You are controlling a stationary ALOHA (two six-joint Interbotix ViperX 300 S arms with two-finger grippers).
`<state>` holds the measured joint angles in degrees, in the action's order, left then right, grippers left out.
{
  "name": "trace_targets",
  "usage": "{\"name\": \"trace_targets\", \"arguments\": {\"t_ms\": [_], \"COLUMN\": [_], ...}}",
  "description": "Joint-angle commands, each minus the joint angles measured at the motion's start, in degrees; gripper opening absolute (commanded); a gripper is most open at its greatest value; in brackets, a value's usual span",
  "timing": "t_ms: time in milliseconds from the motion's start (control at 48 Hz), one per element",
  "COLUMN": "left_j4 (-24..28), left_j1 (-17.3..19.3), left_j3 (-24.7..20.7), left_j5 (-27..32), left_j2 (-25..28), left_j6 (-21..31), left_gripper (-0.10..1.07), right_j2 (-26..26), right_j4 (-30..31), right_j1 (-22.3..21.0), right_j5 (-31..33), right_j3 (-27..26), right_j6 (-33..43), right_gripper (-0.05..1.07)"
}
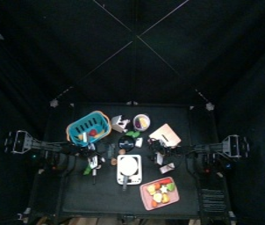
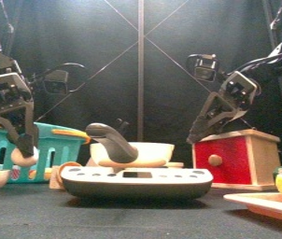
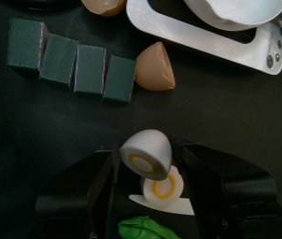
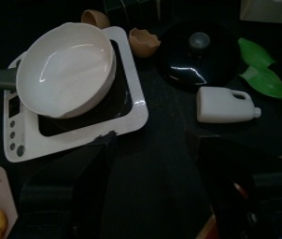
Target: Place egg half near stove
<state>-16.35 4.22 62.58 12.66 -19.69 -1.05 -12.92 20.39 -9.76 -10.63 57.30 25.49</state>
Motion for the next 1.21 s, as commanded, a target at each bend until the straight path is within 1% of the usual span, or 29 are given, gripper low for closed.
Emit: {"name": "trace_targets", "arguments": {"t_ms": [0,292,562,938,1188], "left_j4": [-0.2,0.0,0.0,-0.1,-0.2], "left_j1": [0.2,0.2,0.2,-0.1,-0.4], "left_j3": [-1.2,-2.8,-4.1,-4.1,-4.1], "left_j5": [-0.6,-0.6,-0.6,-0.7,-2.1], "left_j2": [0.1,1.9,2.1,2.2,2.2], "left_j6": [-0.1,-0.2,-0.2,-0.2,-0.2], "left_gripper": [0.85,0.93,0.93,0.93,0.93], "right_j2": [-0.5,-0.5,-0.5,-0.5,-0.5], "right_j4": [-0.2,-0.3,-0.3,-0.3,-0.3], "right_j1": [-0.1,-0.1,-0.2,-0.1,-0.1], "right_j5": [0.0,-0.1,-0.1,-0.1,0.0], "right_j3": [-0.5,-0.6,-0.5,-0.6,-0.6], "right_j6": [0.2,0.2,0.2,0.2,0.2], "right_gripper": [0.92,0.92,0.92,0.92,0.92]}}
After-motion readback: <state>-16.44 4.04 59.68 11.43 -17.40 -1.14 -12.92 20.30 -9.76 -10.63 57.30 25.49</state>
